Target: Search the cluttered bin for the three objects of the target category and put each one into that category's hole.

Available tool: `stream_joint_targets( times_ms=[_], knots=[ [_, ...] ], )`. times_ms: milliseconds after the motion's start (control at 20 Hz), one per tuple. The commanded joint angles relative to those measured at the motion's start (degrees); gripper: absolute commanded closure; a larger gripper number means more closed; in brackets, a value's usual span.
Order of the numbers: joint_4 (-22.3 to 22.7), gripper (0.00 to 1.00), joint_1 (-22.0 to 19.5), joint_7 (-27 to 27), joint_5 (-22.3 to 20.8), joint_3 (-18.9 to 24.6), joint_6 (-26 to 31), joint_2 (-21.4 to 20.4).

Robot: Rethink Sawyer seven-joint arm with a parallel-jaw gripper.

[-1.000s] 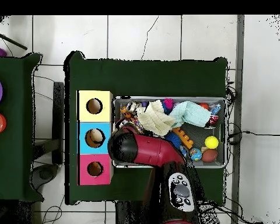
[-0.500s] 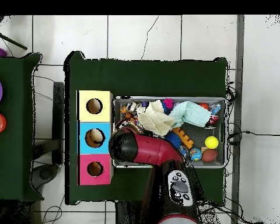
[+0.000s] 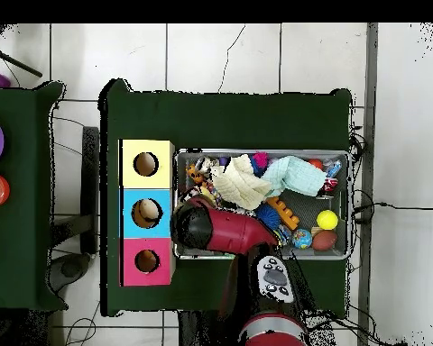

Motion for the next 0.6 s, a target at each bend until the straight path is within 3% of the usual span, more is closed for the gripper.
stream_joint_targets(
  times_ms=[50,300,350,500,600],
  knots=[
    [-4.0,0.00,-0.1,7.3,1.8,1.8,-3.9,3.6],
    [-4.5,0.00,0.1,7.3,1.6,1.8,-5.5,4.9],
    [-4.5,1.00,0.5,7.7,1.5,1.2,-7.2,5.1],
    [-5.0,1.00,2.3,8.4,2.0,-0.9,-7.2,5.1],
    [-4.3,1.00,1.6,8.4,2.5,-0.1,-5.5,4.0]
  ],
)
